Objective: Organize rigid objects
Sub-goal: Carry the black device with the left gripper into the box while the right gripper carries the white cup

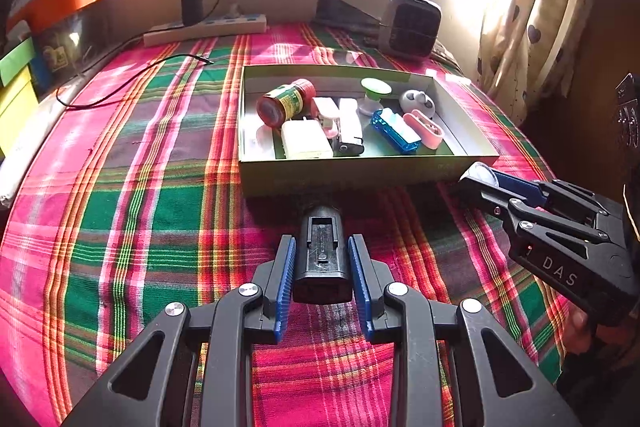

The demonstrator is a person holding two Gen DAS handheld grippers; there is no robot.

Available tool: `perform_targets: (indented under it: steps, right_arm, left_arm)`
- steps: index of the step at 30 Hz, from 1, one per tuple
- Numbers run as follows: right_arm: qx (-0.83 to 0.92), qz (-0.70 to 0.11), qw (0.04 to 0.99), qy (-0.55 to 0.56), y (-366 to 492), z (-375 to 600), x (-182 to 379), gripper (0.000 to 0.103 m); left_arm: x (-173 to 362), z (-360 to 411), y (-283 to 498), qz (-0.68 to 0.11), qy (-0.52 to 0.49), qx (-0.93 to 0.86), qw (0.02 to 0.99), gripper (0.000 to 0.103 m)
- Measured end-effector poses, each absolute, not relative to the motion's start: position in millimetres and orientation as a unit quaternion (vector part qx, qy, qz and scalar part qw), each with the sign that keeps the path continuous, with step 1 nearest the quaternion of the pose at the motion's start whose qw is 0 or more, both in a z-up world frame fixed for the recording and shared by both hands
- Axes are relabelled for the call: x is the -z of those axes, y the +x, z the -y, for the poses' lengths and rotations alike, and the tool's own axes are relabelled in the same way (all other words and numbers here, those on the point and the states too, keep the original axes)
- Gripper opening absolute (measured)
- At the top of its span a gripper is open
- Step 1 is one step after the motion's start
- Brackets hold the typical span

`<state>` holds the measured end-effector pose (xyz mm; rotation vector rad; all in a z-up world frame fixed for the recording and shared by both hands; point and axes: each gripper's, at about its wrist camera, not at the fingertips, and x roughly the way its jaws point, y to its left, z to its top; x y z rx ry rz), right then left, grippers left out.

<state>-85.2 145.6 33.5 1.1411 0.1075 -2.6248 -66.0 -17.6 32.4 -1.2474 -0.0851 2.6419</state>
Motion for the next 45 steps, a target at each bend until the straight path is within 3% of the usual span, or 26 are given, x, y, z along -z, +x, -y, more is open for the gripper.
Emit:
perform_targets:
  steps: [23, 45]
  right_arm:
    - [0.905, -0.031, 0.139, 0.4, -90.2, -151.1, -28.7, 0.029]
    - [0.909, -0.027, 0.147, 0.389, -129.4, -159.4, -52.2, 0.029]
  left_arm:
    - [-15.2, 7.2, -78.4, 0.009, -0.448, -0.888, 0.103, 0.026]
    - [-55.4, -11.0, -122.1, 0.03, -0.431, -0.89, 0.145, 0.026]
